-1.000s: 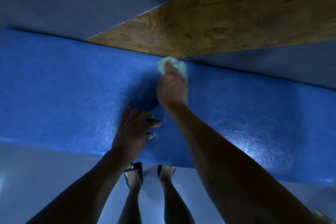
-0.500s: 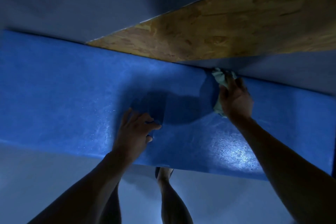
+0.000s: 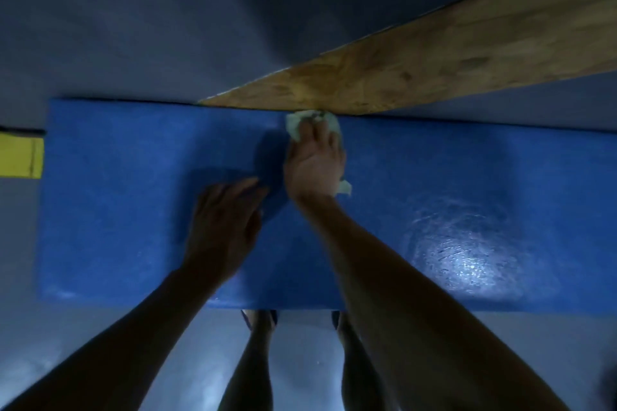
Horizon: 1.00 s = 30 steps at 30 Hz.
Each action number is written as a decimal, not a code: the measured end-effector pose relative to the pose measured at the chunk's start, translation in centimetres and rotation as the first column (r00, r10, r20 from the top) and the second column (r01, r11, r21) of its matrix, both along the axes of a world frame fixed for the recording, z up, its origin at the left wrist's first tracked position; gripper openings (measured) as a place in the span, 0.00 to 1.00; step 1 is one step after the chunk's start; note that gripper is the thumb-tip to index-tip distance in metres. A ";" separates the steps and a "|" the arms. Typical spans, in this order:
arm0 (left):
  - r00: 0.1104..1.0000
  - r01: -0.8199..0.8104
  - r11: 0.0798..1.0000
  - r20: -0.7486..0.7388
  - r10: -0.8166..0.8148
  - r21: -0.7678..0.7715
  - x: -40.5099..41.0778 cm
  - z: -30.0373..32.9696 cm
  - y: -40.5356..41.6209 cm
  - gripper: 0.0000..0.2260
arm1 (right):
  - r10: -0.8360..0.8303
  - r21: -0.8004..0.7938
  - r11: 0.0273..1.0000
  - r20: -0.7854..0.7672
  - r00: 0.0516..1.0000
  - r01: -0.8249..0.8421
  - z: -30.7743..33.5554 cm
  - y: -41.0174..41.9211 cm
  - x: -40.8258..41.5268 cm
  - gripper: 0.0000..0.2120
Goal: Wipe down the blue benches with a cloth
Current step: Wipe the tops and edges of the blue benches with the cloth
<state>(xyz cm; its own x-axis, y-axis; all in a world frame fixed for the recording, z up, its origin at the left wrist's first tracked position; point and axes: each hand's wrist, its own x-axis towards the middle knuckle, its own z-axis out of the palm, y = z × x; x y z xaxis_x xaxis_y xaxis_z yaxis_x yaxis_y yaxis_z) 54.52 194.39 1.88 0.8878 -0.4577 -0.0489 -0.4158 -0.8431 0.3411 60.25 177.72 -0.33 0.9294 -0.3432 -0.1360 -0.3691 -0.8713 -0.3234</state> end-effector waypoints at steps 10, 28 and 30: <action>0.993 0.041 0.962 -0.120 -0.008 0.269 3.1 -0.3 3.8 0.30 | 0.011 -0.250 0.968 -0.073 0.997 -0.029 1.1 -16.0 -4.2 0.20; 0.993 0.067 0.968 -0.115 -0.040 0.241 3.4 0.0 4.1 0.28 | 0.413 -0.121 0.904 0.003 0.910 -0.410 0.4 -4.9 -1.4 0.20; 0.995 0.068 0.974 -0.092 -0.050 0.214 3.2 0.0 4.2 0.28 | 0.133 -0.134 0.982 0.009 0.991 -0.131 0.5 -10.2 -3.4 0.20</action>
